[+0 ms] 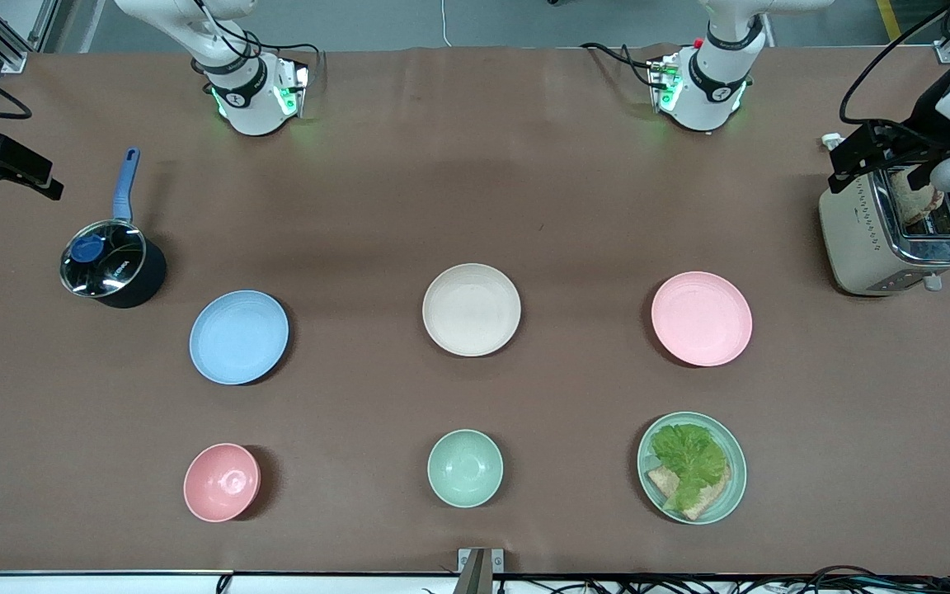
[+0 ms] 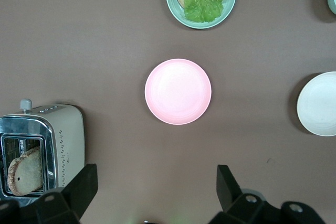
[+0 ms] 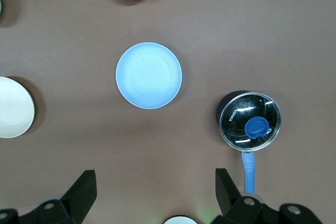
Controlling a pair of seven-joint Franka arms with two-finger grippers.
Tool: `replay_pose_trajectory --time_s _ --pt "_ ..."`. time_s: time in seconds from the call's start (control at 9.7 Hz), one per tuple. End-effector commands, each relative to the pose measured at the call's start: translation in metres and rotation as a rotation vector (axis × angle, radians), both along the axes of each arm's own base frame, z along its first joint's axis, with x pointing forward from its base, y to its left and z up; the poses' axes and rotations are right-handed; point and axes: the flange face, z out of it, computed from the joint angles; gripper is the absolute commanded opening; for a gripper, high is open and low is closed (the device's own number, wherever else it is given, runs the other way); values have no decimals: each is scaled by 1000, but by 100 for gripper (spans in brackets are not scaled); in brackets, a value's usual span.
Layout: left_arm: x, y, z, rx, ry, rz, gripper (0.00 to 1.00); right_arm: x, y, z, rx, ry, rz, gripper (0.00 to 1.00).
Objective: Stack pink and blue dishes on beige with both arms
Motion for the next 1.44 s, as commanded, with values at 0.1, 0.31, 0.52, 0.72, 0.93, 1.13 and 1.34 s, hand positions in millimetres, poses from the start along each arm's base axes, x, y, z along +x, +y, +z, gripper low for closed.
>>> replay_pose_trajectory --time_s 0.1,0.31,0.52,0.72,0.93,1.13,1.34 --pt "8 12 -6 -6 28 -11 100 -2 -2 -1 15 6 8 100" --pt "30 23 -30 -6 69 -47 100 -2 -1 -5 15 15 8 100" --pt "58 47 -83 -15 145 -7 100 5 -5 -9 11 15 1 100" --pt "73 68 -164 -28 137 -47 100 13 -4 -25 10 41 4 100" --pt "74 101 -244 -41 128 -82 100 39 -12 -86 14 64 59 100" --pt "64 103 -316 -46 107 -100 100 45 -24 -155 15 42 99 100" --pt "60 102 -377 -54 116 -118 90 51 -39 -228 12 3 166 100"
